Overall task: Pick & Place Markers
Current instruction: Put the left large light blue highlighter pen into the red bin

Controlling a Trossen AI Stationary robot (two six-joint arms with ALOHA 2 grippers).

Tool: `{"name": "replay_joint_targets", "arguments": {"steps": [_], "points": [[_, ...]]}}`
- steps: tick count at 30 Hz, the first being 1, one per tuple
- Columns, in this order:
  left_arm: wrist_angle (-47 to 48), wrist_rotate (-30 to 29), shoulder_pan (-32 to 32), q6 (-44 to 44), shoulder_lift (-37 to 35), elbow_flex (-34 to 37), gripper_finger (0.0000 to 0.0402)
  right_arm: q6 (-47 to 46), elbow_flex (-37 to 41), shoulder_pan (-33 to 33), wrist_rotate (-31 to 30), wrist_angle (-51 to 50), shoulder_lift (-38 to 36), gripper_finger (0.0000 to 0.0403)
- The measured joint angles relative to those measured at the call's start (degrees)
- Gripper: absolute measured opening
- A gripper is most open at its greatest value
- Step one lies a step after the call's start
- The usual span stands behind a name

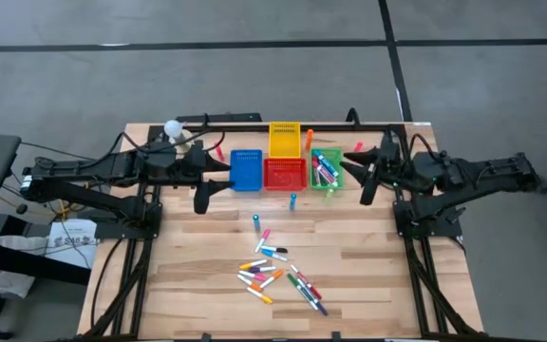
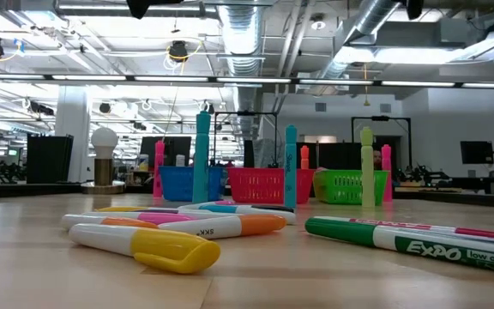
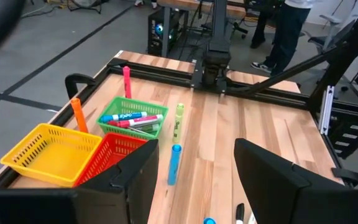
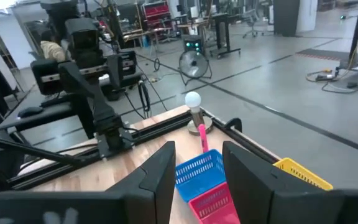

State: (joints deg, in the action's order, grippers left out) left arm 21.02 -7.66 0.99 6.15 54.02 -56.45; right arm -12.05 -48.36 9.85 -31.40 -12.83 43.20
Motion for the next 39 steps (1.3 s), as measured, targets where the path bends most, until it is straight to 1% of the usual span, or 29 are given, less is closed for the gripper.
{"name": "replay_joint_targets", "arguments": {"steps": [3,8,11,15,18,22,24,31,33,36,37,39], "points": [[0.01,-0.02,0.00,-1.77,-0.07,0.00,0.0210,-0.41,0.00,4.33,-3.61,0.01,0.00,0.0125],[0.08,-0.06,1.17,-2.49,-0.38,-0.04,0.0210,-1.57,0.00,10.92,-4.77,0.07,1.29,0.0125],[0.92,-0.07,2.59,-2.49,-0.42,-0.07,0.0210,-2.01,0.00,14.27,-5.34,1.22,3.66,0.0125],[1.26,-0.08,4.45,-2.49,-0.42,-0.07,0.0210,-3.44,0.00,16.90,-7.69,3.11,7.36,0.0125],[1.39,-1.91,6.27,-2.82,-0.42,-0.07,0.0210,-5.41,0.00,17.99,-9.05,3.80,9.88,0.0125],[3.96,-7.40,7.57,-3.69,-0.42,-0.07,0.0210,-6.01,0.02,18.90,-9.29,6.05,11.93,0.0125],[5.14,-9.22,7.59,-2.08,-0.42,-0.07,0.0210,-6.00,0.02,19.05,-9.29,8.09,12.37,0.0125],[7.06,-9.97,7.63,5.08,-0.42,-0.07,0.0210,-6.12,0.02,19.84,-10.33,11.95,12.41,0.0125],[7.07,-13.10,7.63,4.73,-0.42,-0.07,0.0210,-6.10,0.02,19.70,-10.57,12.46,12.41,0.0125],[7.06,-18.47,7.50,1.73,-0.42,-0.07,0.0210,-6.56,0.02,18.88,-10.50,13.58,12.41,0.0125],[7.02,-19.62,7.21,0.70,-0.42,-0.07,0.0210,-7.35,0.02,18.64,-10.54,14.03,12.41,0.0125],[6.77,-19.98,6.22,-1.05,-0.42,-0.07,0.0210,-7.98,0.02,18.16,-10.54,14.47,12.41,0.0125]]}}
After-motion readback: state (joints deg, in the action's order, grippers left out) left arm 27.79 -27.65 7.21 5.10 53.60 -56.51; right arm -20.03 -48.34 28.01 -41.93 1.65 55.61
